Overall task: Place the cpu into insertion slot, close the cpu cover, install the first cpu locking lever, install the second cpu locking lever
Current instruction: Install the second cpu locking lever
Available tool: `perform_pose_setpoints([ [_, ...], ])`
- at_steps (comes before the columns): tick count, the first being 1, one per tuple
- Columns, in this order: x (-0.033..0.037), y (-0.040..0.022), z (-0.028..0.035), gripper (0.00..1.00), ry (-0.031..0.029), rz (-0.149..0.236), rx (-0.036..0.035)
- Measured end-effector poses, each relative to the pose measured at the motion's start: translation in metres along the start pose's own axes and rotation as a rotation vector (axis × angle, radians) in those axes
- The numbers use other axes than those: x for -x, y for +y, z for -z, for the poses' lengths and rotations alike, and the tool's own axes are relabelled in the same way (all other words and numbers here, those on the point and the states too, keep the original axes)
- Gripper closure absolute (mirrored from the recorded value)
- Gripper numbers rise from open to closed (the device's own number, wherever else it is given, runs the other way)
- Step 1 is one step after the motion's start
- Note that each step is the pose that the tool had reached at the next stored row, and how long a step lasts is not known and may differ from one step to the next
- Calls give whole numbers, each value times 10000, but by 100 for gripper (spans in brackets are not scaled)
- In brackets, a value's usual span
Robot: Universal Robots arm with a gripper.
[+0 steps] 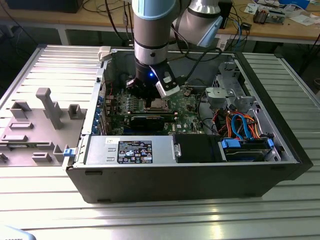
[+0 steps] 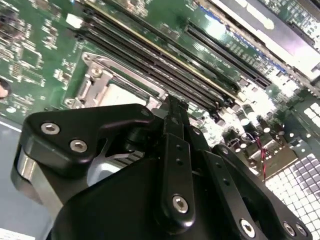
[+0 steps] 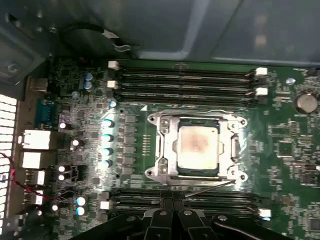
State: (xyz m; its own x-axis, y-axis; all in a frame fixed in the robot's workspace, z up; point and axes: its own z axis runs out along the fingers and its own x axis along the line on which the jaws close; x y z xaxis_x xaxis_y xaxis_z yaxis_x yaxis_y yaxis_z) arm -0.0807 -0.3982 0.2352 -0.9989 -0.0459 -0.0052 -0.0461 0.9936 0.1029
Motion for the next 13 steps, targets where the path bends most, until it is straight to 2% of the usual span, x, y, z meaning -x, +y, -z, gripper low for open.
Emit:
perform_pose_setpoints([
  [6, -42, 0, -150, 89, -2, 1, 13],
  [9, -79, 8, -199, 89, -2, 2, 24],
  [13, -120, 35, -276, 89, -2, 20, 80],
])
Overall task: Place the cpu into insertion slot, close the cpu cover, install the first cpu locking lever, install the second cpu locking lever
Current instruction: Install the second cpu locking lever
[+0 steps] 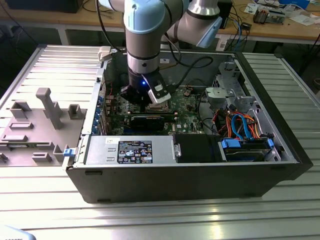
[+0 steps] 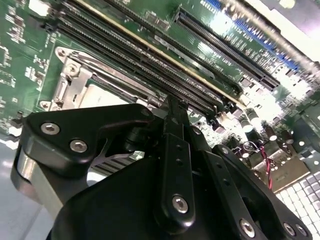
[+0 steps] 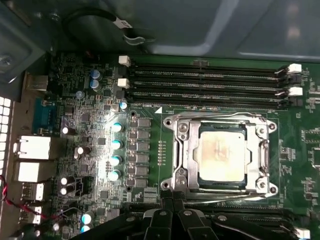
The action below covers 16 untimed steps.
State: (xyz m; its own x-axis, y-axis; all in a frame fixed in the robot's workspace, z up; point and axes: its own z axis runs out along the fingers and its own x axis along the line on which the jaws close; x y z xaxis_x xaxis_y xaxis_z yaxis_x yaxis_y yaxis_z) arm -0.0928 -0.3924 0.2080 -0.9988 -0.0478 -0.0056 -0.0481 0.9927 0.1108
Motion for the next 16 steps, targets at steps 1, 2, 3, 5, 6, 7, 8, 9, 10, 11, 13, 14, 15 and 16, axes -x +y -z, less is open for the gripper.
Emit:
perform_pose_setpoints([
  [1, -5, 7, -13, 89, 0, 7, 25],
  [2, -7, 15, -23, 89, -1, 13, 55],
  [3, -10, 33, -44, 89, 0, 25, 109],
  [5, -11, 53, -68, 89, -2, 38, 155],
  [6, -11, 66, -86, 89, 2, 49, 191],
  [7, -12, 67, -95, 89, 4, 56, 202],
  [8, -11, 69, -97, 89, 4, 62, 203],
  [9, -11, 70, -98, 89, 0, 70, 200],
  [10, -10, 72, -93, 89, -4, 72, 184],
  [11, -1, 82, -56, 89, -16, 75, 107],
  [13, 15, 97, 17, 89, 6, 76, 0],
  [14, 30, 106, 34, 89, 10, 74, -20],
  [15, 70, 116, 44, 89, 35, 71, -39],
  [16, 110, 124, 43, 89, 80, 66, -46],
])
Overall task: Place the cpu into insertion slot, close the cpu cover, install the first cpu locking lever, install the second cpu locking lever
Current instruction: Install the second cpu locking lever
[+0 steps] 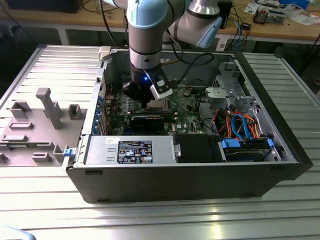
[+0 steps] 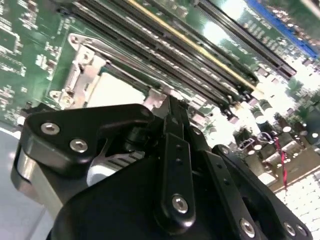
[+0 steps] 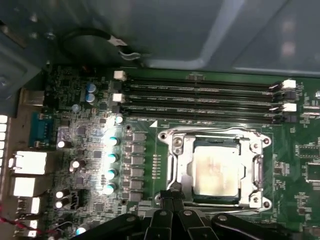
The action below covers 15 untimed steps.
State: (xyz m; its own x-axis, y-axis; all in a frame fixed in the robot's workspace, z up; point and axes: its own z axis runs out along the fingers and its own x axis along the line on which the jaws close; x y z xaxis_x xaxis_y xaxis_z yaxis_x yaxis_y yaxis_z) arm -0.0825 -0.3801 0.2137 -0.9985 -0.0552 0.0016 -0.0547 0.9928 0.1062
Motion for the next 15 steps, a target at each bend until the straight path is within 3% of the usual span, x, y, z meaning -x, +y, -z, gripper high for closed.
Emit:
perform_pose_setpoints([
  [5, 170, 44, -4, 89, 251, -27, -28],
  [11, 248, 48, -6, 89, 408, -44, -59],
  [15, 316, 44, -6, 89, 469, -51, -72],
])
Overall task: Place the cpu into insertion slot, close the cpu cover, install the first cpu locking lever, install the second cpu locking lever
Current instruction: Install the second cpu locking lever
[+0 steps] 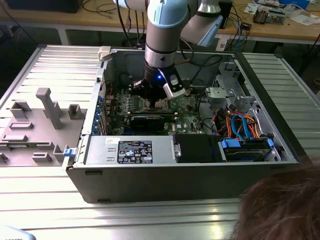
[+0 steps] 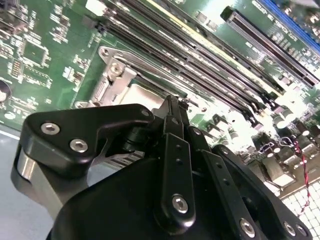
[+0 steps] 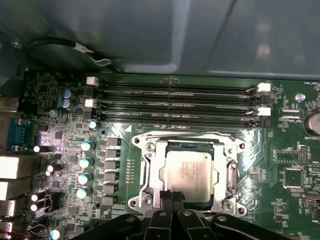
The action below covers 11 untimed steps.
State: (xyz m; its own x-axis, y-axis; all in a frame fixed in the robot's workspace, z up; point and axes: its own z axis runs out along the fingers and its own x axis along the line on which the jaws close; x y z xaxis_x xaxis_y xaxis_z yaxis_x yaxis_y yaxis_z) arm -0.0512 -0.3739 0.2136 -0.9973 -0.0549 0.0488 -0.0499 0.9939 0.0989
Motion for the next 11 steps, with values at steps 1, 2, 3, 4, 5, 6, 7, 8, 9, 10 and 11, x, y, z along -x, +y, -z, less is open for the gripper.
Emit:
perform_pose_setpoints([
  [1, 15, 0, 1, 89, 7, -2, -15],
  [2, 33, 0, 2, 89, 15, -3, -24],
  [3, 59, 0, 3, 89, 29, -4, -30],
  [4, 82, -1, 4, 89, 39, -5, -33],
  [5, 99, -1, 5, 89, 48, -7, -34],
  [6, 109, -2, 6, 89, 53, -7, -35],
  [7, 132, -2, 7, 89, 62, -8, -33],
  [8, 136, -2, 8, 89, 63, -8, -33],
  [9, 139, -2, 8, 89, 63, -8, -33],
  [10, 142, -2, 7, 89, 63, -9, -32],
  [11, 145, -2, 8, 89, 64, -8, -33],
])
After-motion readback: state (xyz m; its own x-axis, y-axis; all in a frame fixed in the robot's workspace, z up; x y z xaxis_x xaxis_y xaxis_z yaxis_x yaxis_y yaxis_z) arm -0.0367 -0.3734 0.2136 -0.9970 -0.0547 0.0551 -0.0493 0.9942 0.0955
